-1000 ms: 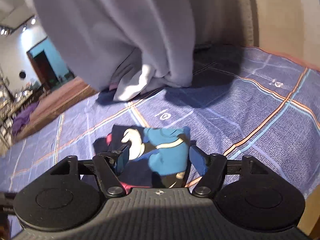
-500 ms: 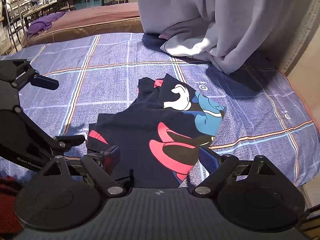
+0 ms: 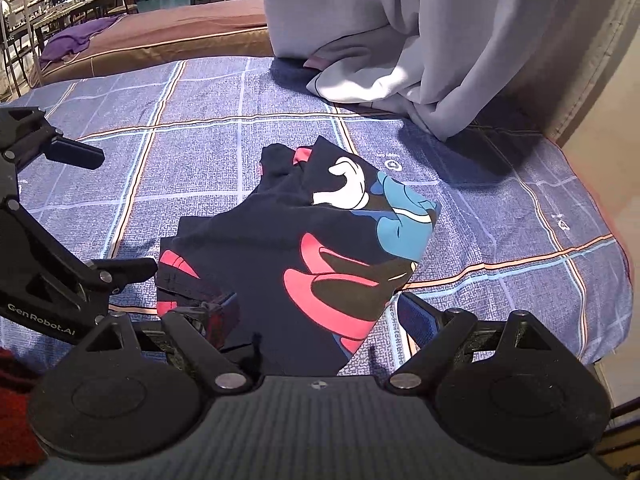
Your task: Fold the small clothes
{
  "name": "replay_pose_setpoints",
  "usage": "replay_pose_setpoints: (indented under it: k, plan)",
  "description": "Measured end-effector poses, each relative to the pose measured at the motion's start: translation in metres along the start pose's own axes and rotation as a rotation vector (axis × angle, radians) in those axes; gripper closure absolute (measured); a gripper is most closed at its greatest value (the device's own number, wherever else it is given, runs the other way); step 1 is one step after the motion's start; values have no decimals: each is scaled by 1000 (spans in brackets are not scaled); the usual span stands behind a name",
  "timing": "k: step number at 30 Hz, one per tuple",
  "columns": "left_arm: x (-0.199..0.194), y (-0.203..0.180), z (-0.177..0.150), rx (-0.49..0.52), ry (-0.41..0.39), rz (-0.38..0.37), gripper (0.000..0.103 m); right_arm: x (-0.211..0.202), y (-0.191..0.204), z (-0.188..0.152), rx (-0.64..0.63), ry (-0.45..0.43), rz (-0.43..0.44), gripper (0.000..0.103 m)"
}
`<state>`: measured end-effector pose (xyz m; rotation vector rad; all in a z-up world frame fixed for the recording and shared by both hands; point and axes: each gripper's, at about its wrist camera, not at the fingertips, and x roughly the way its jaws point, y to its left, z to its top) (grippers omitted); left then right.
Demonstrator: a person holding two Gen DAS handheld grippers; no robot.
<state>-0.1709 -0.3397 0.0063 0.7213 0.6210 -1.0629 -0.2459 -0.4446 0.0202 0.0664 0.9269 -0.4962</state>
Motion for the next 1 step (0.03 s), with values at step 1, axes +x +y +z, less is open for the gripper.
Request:
replay_pose_setpoints:
  k: [1]
  plan:
    - [0, 0, 1, -4, 4, -2, 0, 1, 0, 0, 1, 1, -3, 0]
